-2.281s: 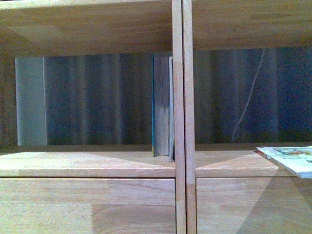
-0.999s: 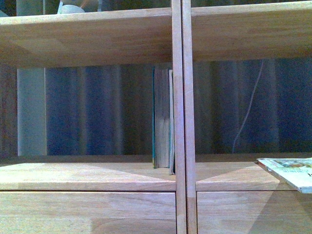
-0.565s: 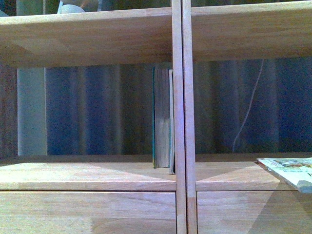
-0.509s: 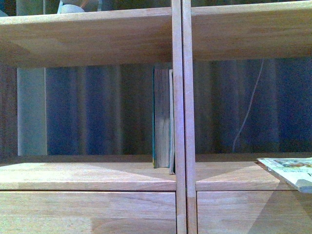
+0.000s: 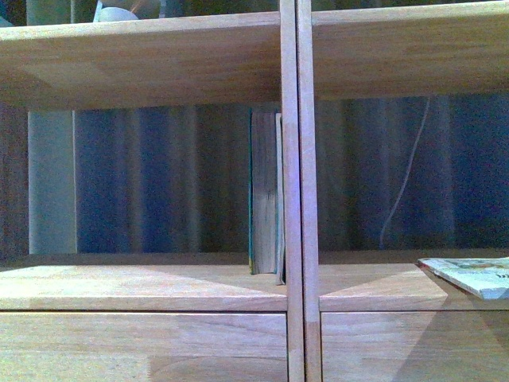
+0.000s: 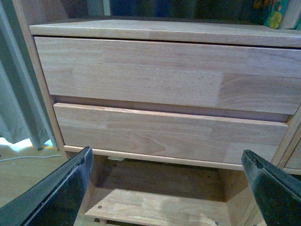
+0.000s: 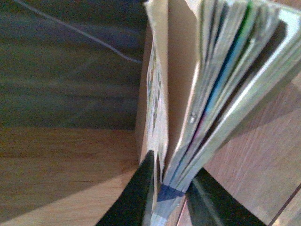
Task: Organize books on shelf
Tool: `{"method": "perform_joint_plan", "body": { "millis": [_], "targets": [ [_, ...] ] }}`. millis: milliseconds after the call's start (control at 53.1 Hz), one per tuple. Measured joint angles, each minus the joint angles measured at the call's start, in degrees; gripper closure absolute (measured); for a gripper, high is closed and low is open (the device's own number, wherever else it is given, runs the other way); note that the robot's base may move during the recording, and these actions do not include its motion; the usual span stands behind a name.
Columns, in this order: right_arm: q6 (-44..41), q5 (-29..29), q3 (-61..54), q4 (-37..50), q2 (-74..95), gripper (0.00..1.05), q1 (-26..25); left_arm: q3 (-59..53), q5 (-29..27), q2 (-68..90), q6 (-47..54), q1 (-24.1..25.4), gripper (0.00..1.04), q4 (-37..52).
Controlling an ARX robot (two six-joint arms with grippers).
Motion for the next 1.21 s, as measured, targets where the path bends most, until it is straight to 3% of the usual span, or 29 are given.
{"method": "perform_joint_plan", "body": {
  "millis": [132,584,603,660,716,810,867,1074,1206],
  "targets": [
    [0.0,-1.3,-1.3,0.7,-0.9,0.97,-0.6,0.0,0.0,0.0,0.0,0.0,0.07,0.0],
    [-0.3,-11.0,-5.4,0.5,-16.3,0.97,-6.0,0.0,0.0,0.0,0.0,0.0,0.07,0.0],
    [-0.4,-11.6,-5.5,0.3,-17.0,0.97,-6.0,0.0,1.3,0.2,-0.2,0.3,0.07,0.2],
    [-0.5,-13.1,-5.9,-0.4,-20.1,0.97,-6.0,0.0,25.1,6.4,-3.1,8.7,0.07,11.6],
    [-0.5,-14.2,-6.0,-0.6,-22.3,0.97,-5.2,0.0,40.1,11.9,-6.1,14.2,0.07,19.0],
    [-0.5,-14.3,-6.0,-1.0,-24.6,0.97,-3.7,0.5,53.0,17.8,-9.8,16.8,0.07,26.0],
    [-0.9,-13.9,-6.0,-1.2,-25.9,0.97,-2.1,1.4,56.9,21.0,-12.5,17.4,0.07,30.2],
    [-3.6,-13.5,-5.3,-1.4,-28.5,0.97,6.8,6.7,61.5,33.2,-25.4,18.7,0.07,48.0],
    [-7.0,-12.8,-4.2,-1.1,-29.2,0.97,12.7,9.4,64.3,42.2,-37.8,18.7,0.07,64.5]
  ]
}}
